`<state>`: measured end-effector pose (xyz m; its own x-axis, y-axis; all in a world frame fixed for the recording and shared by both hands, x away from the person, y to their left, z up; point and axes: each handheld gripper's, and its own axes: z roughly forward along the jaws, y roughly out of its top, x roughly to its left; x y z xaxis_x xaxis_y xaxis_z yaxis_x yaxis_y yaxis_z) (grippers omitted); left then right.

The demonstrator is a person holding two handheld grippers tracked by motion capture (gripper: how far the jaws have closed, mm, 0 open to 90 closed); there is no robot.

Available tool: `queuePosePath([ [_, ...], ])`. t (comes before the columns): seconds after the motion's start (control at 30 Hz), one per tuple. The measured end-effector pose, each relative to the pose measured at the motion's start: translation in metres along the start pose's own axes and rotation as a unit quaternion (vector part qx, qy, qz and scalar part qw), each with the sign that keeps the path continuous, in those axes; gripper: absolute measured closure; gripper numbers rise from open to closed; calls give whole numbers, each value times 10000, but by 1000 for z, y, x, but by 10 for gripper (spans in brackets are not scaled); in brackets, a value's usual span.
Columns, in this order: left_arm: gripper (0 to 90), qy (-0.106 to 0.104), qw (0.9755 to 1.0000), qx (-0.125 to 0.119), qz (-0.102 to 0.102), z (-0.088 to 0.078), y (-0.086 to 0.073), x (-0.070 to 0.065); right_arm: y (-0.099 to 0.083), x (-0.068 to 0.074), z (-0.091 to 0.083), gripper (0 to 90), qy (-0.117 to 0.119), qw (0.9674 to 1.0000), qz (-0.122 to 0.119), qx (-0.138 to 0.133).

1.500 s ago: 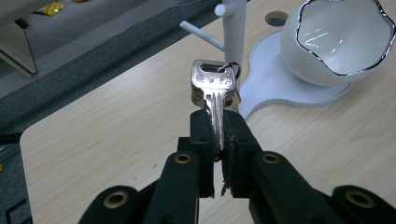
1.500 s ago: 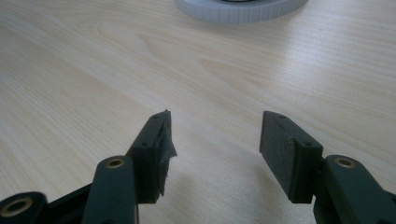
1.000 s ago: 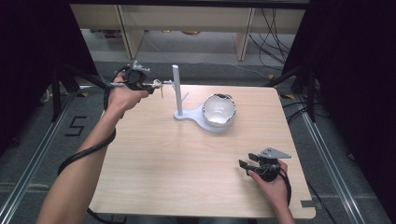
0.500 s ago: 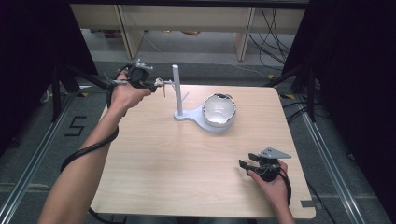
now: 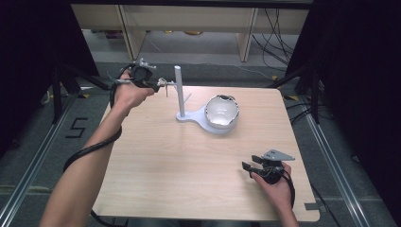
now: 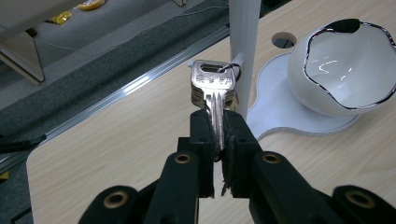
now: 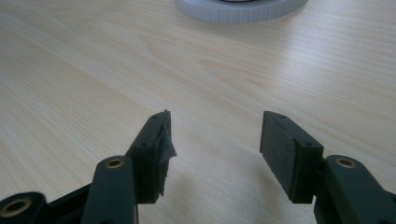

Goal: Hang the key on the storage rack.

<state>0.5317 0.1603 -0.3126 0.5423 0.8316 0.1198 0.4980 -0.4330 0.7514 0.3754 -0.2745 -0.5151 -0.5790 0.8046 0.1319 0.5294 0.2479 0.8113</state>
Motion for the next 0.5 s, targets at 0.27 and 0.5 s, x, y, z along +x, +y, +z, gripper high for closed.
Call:
queuePosePath([
  [0.27,835,13,10000,11,-50,3,1,1,0,0,0,445,-15,10000,5,-8],
  [0.5,835,38,10000,1,-86,4,2,2,0,0,0,444,-10,10000,8,0],
])
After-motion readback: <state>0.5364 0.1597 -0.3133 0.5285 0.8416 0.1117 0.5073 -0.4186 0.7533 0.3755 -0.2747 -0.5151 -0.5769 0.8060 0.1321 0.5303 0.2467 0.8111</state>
